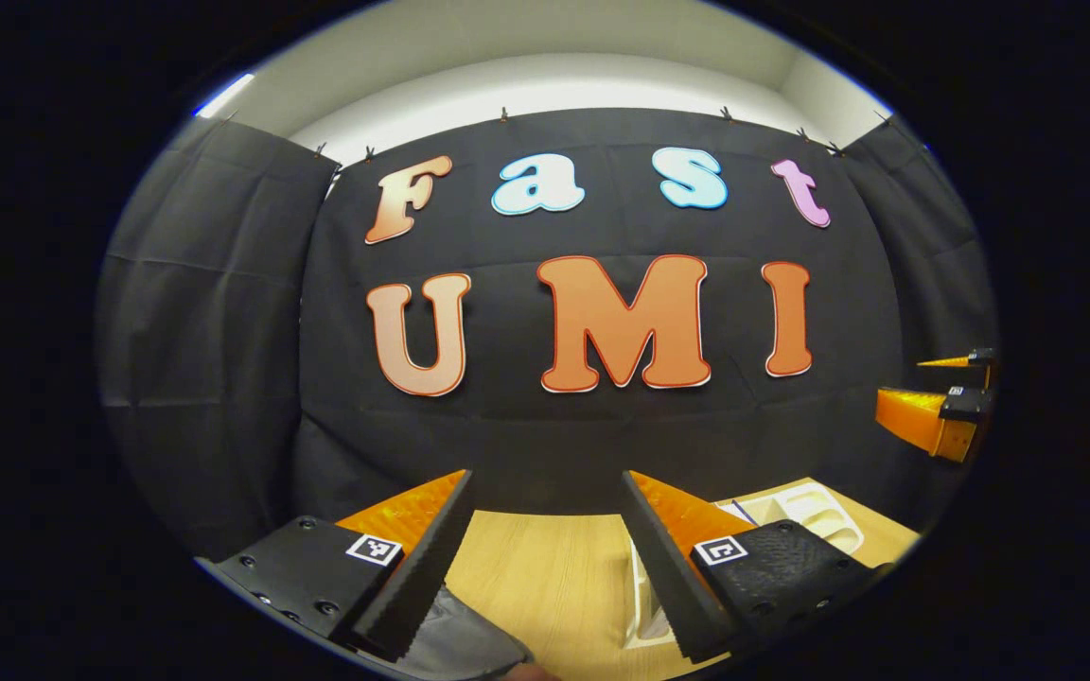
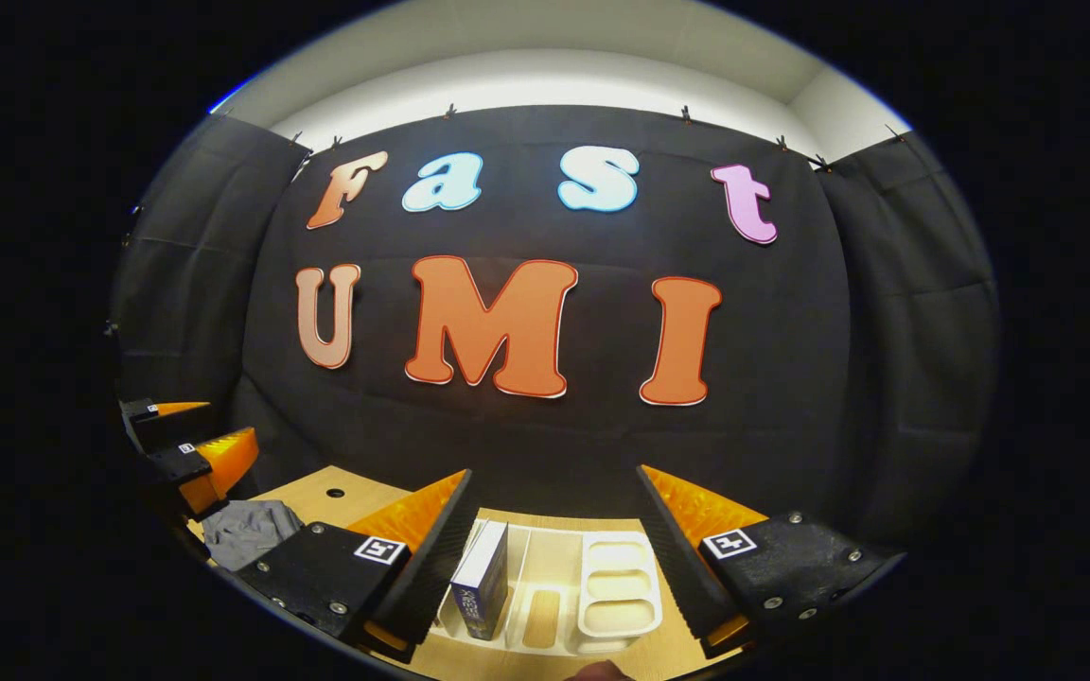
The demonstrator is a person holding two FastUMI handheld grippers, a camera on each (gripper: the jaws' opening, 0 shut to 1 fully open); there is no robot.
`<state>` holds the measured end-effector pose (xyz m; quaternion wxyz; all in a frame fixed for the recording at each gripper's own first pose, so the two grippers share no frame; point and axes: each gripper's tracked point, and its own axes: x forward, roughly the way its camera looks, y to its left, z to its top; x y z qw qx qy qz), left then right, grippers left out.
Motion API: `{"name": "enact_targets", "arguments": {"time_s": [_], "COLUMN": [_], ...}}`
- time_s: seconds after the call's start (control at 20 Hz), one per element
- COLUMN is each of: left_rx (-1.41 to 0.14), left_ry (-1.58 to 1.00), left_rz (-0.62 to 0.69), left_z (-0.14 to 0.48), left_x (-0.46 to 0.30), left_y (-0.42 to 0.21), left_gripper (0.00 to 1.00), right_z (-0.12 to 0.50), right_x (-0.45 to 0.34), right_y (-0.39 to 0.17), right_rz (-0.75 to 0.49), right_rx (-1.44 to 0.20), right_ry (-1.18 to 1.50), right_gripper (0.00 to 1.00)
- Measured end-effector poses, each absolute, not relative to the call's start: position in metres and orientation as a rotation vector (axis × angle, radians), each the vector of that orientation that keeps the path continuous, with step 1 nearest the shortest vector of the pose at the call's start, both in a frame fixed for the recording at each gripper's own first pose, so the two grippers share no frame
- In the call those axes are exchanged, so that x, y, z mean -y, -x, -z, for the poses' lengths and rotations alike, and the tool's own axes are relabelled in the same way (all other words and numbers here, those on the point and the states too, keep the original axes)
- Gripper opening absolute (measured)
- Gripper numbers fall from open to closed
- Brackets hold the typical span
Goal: Open the schoolbag, grab two books from the bookshelf and put them into the schoolbag.
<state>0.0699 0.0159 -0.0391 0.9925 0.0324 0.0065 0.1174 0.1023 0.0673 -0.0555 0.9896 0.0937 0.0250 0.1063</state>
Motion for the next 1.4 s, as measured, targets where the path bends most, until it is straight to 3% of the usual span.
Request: {"name": "enact_targets", "arguments": {"time_s": [0.6,1.4], "left_rx": [-0.328,-0.602], "left_ry": [-0.424,-0.822], "left_rz": [-0.238,-0.283], "left_z": [0.202,0.339], "left_x": [-0.052,-0.078], "left_y": [-0.041,0.026], "left_gripper": [0.97,0.96], "right_z": [0.070,0.101], "right_x": [-0.046,-0.013], "right_y": [-0.120,-0.136], "right_rz": [-0.129,-0.136], "right_rx": [-0.088,-0.110], "right_ry": [-0.124,-0.122], "right_gripper": [0.98,0.98]}}
